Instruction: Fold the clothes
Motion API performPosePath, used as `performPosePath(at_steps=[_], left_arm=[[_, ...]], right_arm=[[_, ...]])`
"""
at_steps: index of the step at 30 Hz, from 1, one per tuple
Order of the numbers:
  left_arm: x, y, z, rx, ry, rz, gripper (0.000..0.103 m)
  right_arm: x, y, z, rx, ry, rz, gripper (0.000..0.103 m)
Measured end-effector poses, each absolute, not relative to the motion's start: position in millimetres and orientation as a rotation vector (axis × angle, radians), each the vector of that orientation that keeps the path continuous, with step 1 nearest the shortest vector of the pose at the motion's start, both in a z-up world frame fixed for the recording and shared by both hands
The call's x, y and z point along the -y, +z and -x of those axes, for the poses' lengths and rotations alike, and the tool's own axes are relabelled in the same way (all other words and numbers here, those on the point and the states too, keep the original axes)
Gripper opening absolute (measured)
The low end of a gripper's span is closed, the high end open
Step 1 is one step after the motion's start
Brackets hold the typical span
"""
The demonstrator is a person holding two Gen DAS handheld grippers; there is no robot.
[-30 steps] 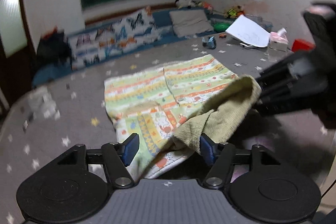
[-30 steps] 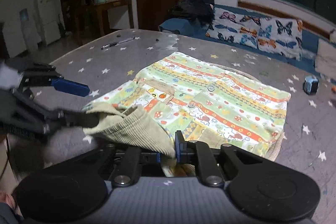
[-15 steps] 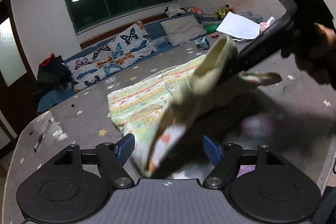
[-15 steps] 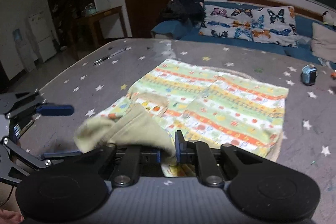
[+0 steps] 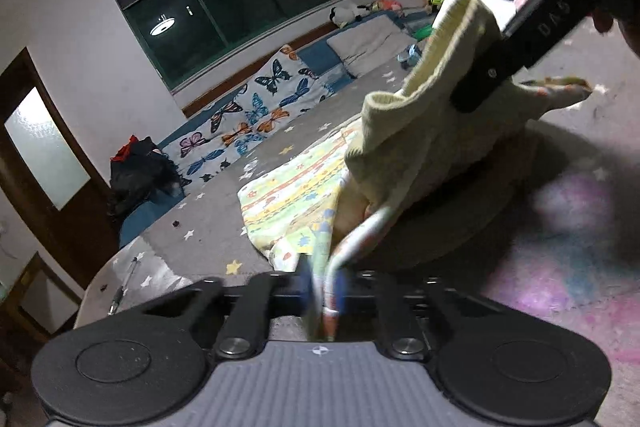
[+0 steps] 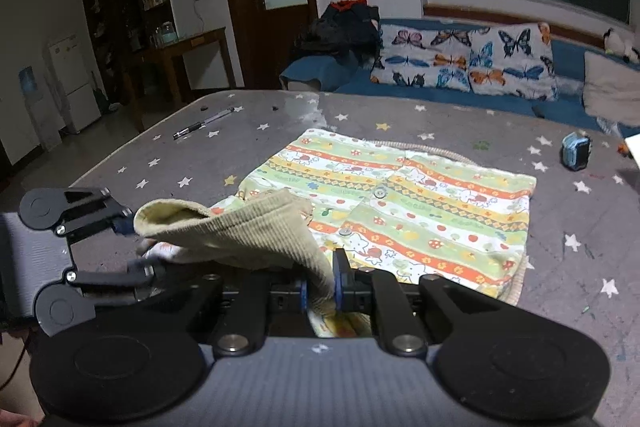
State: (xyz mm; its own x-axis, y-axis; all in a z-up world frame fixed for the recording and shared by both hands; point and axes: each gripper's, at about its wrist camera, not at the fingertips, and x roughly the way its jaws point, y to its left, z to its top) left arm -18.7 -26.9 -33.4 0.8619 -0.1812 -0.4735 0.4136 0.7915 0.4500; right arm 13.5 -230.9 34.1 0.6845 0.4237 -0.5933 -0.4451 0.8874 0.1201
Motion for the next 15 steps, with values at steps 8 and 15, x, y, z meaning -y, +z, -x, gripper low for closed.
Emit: performPosePath(at_steps=[8, 15], left_arm=[[7.3, -2.1, 68.5, -0.424, -0.415, -0.545, 0.006], [-8.1, 18.2, 140.0, -0.519, -0.521, -0.505, 0.006]], right_arm=[[234.2, 51.4, 42.0, -0.603, 0.539, 0.085, 0.009], [240.6, 70.0, 118.7, -0.659, 0.633, 0.108, 0.009]])
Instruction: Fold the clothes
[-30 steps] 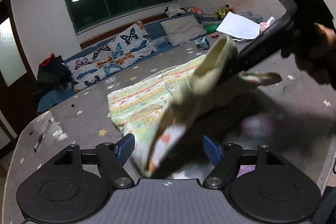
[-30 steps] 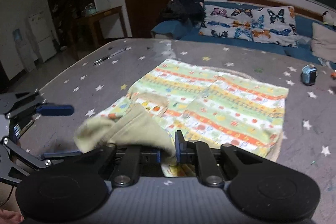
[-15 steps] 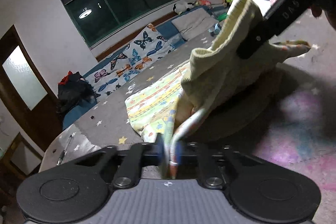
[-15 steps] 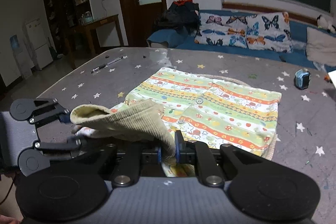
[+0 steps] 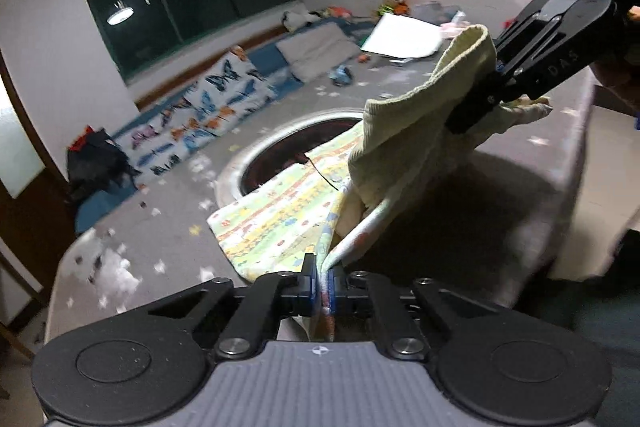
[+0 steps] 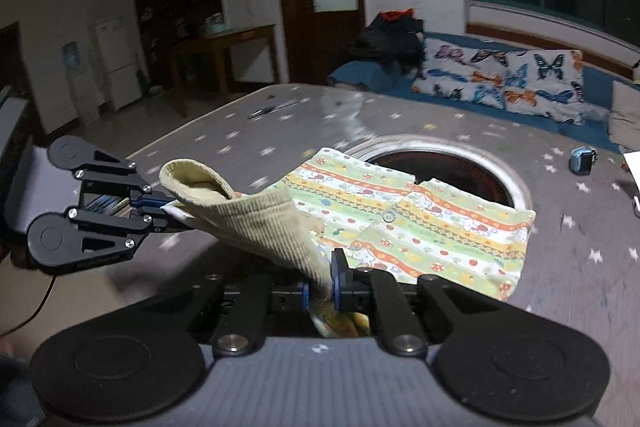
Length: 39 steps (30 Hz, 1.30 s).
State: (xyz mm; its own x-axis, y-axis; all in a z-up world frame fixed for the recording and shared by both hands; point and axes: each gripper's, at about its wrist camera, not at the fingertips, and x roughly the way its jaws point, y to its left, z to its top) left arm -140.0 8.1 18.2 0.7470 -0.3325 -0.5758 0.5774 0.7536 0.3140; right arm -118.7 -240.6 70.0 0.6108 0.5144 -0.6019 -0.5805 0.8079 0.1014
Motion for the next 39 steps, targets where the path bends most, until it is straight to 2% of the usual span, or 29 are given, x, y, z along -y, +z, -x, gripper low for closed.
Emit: performPosePath(at_steps=[6, 11, 18, 23, 26, 28, 31, 39], left_arm=[[-12.3, 26.1, 131.7, -0.574, -0.545, -0.434, 0.006], [-3.9, 41.1, 91.4, -0.571, -0.499, -0.424, 0.006], [10.2, 34.4, -12.2, -0.686, -0.412, -0.318, 0.006], [19.3, 0.2, -74.2, -0.825, -0.358, -0.252, 0.007], [22.0, -15.0, -86.3, -0.850, -0.326, -0.249, 0.012], [20.1, -16.8, -87.5, -0.846, -0.300, -0.242, 0.026], [12.2, -16.0, -87.8, -0.826, -0.266, -0.232, 0.037], [-7.5, -6.2, -99.3, -0.785, -0.152, -0.160, 0.041]], right_arm=[[241.2, 72.2, 129.5, -0.730, 0.661, 0.116, 0.009], [243.8, 83.4, 88.9, -0.736, 0.650, 0.116, 0.009], [244.9, 81.9, -11.9, -0.788, 0.595, 0.061, 0.009], [240.6, 44.0, -83.0, -0.873, 0.515, 0.009, 0.009], [241.7, 12.0, -104.4, -0.901, 0.461, -0.039, 0.011], [247.9, -1.1, -107.2, -0.887, 0.423, -0.080, 0.015], [263.2, -3.9, -103.3, -0.844, 0.372, -0.126, 0.021], [294.5, 29.9, -46.3, -0.667, 0.295, -0.080, 0.023]])
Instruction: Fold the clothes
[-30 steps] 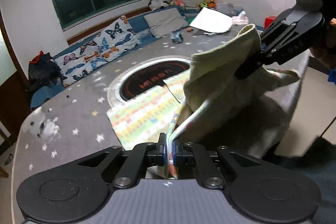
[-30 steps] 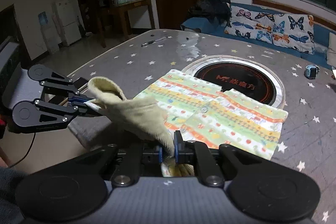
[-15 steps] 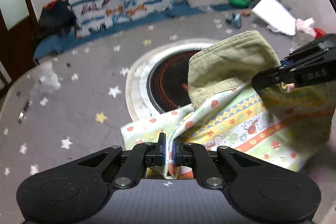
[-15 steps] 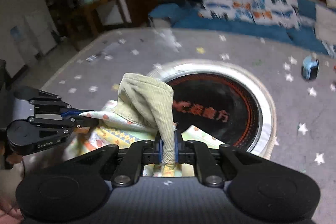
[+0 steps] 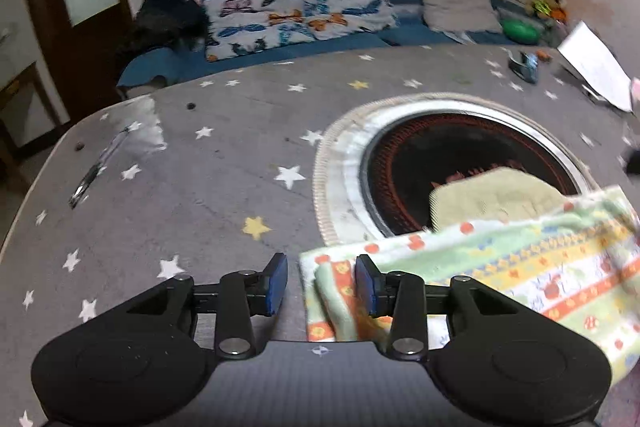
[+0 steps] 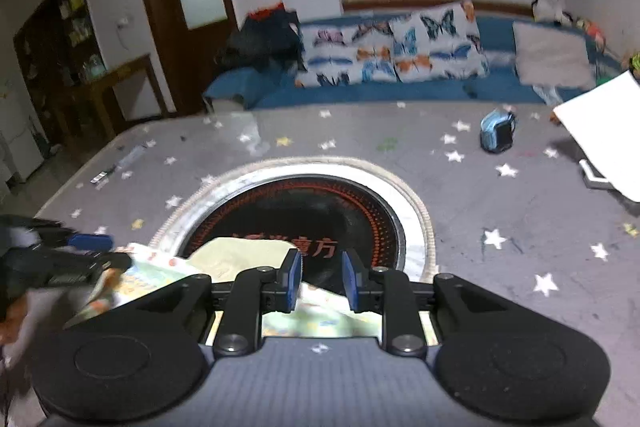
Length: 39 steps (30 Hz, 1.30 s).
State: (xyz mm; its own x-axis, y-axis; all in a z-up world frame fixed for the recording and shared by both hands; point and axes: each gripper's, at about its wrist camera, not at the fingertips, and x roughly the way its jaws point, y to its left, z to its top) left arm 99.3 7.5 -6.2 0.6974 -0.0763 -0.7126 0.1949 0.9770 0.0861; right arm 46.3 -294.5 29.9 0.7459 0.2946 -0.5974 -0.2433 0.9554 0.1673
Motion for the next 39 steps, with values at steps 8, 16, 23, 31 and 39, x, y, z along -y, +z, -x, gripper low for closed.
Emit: performPosePath(at_steps=[8, 16, 23, 31, 39], left_arm=[[5.1, 17.7, -69.5, -0.716, -0.244, -0.135, 0.039], [18.2, 4.1, -80.8, -0.783, -0.333, -0.079, 0.038], [41.3, -9.3, -101.8, -0.812, -0.368, -0.074, 0.038], [34.4, -16.6, -109.6, -0.835, -0.337, -0.022, 0.040], [17.2, 5.0, -45.8, -0.753, -0.382, -0.046, 0.038]], right_arm=[[288.0, -3.4, -33.6, -0.743, 0.297, -0.049, 0.022], [303.2, -13.0, -51.9, -0.772, 0.210, -0.146, 0.016], [263.7, -11.8, -69.9, -0.766, 0.286, -0.079, 0.016], [256.9, -20.1, -78.2, -0.791, 0.261, -0.058, 0.016], [233.2, 7.2, -11.1, -0.736, 0.418, 0.014, 0.018]])
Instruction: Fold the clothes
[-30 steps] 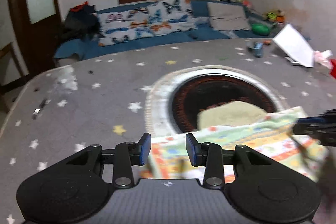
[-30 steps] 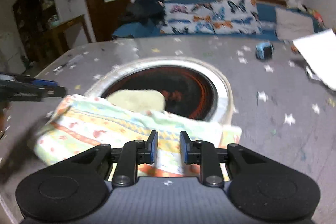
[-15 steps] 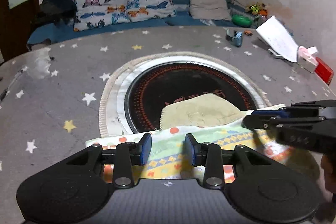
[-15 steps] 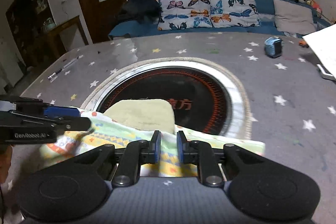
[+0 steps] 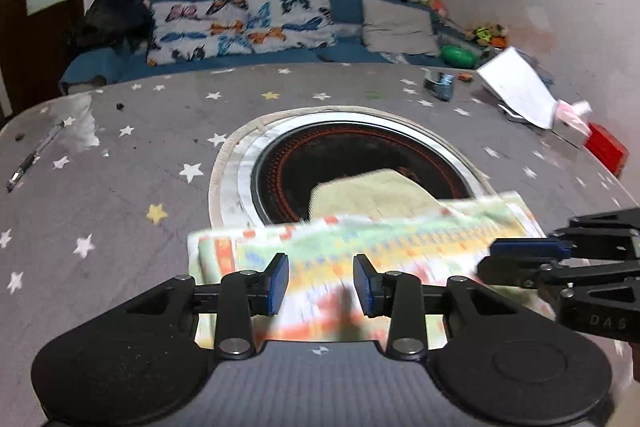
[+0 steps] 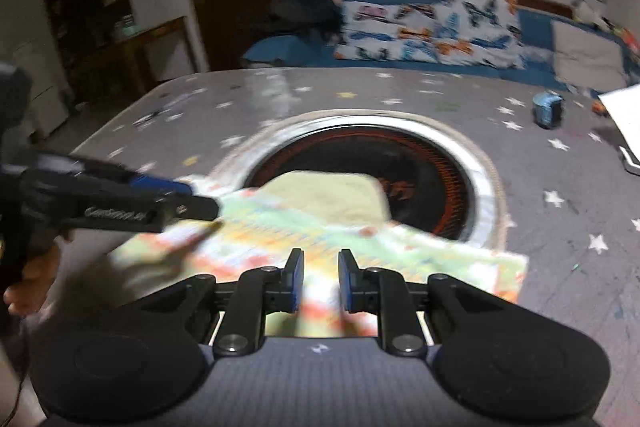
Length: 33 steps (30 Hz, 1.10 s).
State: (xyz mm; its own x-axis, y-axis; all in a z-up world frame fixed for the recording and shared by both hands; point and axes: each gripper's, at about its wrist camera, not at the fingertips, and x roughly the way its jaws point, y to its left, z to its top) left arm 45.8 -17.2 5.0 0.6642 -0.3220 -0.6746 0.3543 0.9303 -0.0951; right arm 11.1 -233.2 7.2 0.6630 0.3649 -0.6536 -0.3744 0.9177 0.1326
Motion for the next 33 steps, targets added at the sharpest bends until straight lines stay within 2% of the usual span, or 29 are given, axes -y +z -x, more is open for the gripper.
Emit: performPosePath(at_steps=[7, 13, 19, 25, 33], left_arm=[[17.9, -8.0, 4.5, -0.722, -0.414, -0.110, 0.038], [10.8, -18.9, 8.0, -0.740, -0.391, -0.096, 0.039], [0.6, -14.0, 12.5, -0.723, -0.375, -0.076, 0.039], [-3.6, -19.1, 12.5, -0.738, -0.362, -0.064, 0.039], [-17.5, -17.6, 10.8, -0.749, -0.332, -0.035, 0.040]], right_arm=[[202.0, -3.7, 30.5, -0.714, 0.470, 0.099, 0.018], [189.1, -20.6, 44.9, -0.706, 0.466, 0.144, 0.018], [209.6, -2.9, 62.0, -0.665, 0.426, 0.083, 0.018], [231.2, -22.0, 63.1, -0.747, 0.377, 0.038, 0.018], [267.5, -11.0, 69.0, -0.707, 0.271, 0.010, 0.018]])
